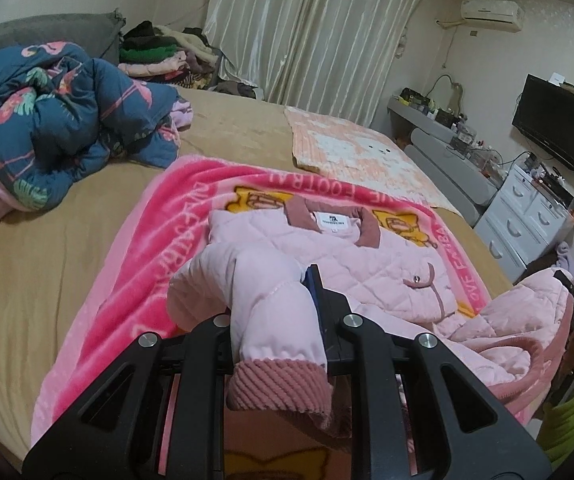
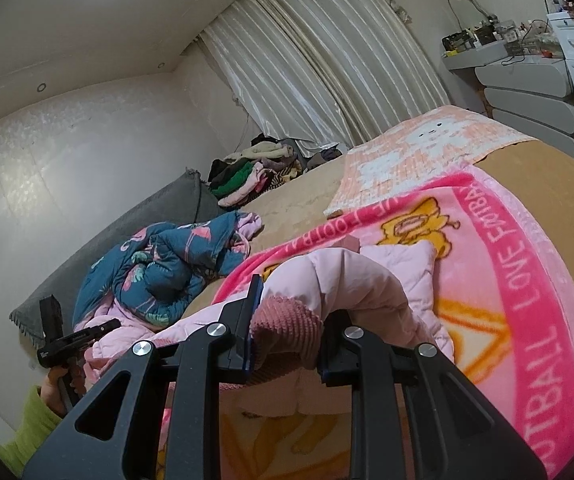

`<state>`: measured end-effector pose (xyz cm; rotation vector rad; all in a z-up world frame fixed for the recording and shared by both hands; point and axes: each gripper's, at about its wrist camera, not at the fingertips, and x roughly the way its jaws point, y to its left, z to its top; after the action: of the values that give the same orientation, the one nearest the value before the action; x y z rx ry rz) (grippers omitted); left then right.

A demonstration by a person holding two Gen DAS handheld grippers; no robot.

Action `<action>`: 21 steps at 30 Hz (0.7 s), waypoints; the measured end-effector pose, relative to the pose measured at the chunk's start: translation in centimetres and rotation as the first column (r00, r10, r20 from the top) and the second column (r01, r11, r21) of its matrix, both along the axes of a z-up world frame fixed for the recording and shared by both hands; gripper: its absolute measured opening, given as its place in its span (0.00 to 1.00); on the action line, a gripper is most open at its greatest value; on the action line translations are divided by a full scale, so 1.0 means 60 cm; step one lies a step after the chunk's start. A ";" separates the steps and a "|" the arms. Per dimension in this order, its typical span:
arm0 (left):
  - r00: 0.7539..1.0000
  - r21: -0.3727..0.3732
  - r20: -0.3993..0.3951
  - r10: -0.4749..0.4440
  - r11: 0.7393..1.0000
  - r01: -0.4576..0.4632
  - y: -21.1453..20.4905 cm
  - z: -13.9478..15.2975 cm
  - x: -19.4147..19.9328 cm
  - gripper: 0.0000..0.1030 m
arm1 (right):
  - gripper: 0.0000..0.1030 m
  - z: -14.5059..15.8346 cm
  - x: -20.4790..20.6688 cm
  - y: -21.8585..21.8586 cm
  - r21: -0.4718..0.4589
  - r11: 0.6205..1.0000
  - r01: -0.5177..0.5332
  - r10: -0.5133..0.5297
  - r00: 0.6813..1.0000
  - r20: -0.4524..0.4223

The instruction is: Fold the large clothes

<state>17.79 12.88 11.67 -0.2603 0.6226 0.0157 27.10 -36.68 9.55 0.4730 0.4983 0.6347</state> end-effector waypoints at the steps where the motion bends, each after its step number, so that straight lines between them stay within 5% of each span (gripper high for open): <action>1: 1.000 0.003 0.002 0.001 1.000 -0.001 0.001 0.002 0.004 0.11 | 0.20 0.001 0.004 0.001 -0.001 1.000 0.003 -0.003 1.000 0.002; 21: 1.000 0.072 0.029 0.010 0.997 -0.012 -0.002 0.013 0.083 0.12 | 0.20 0.014 0.087 0.008 -0.016 0.998 0.059 -0.059 0.998 -0.004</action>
<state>22.80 12.76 12.47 -0.1936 0.5904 0.0453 32.29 -36.22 10.36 0.4729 0.4913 0.5726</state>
